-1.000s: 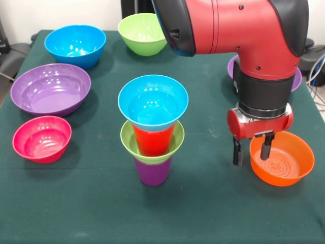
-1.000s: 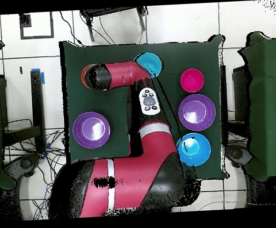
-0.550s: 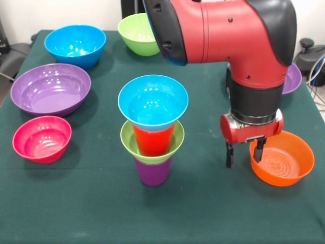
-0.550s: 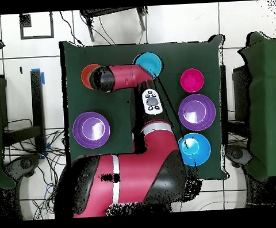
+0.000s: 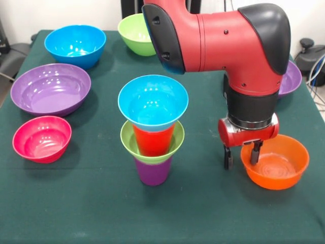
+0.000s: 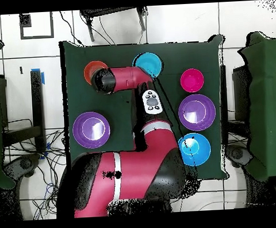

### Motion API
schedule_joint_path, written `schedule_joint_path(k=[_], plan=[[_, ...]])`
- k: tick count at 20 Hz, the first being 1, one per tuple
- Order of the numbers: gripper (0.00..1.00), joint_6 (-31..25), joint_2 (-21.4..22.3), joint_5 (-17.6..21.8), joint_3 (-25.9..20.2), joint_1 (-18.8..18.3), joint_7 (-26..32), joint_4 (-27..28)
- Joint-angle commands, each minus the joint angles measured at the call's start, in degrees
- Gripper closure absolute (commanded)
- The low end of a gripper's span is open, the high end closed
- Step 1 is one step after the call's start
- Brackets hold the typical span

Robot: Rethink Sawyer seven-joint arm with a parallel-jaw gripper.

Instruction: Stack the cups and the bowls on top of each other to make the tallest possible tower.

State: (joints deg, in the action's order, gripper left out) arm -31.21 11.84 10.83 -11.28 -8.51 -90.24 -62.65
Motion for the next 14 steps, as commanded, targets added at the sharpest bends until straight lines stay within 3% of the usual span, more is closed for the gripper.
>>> schedule_joint_path(k=[1,14], plan=[[0.00,1.8,-2.1,1.3,-3.3,0.1,-2.0,0.8],[0.00,0.7,-1.1,0.9,-3.4,0.2,-2.1,1.0]])
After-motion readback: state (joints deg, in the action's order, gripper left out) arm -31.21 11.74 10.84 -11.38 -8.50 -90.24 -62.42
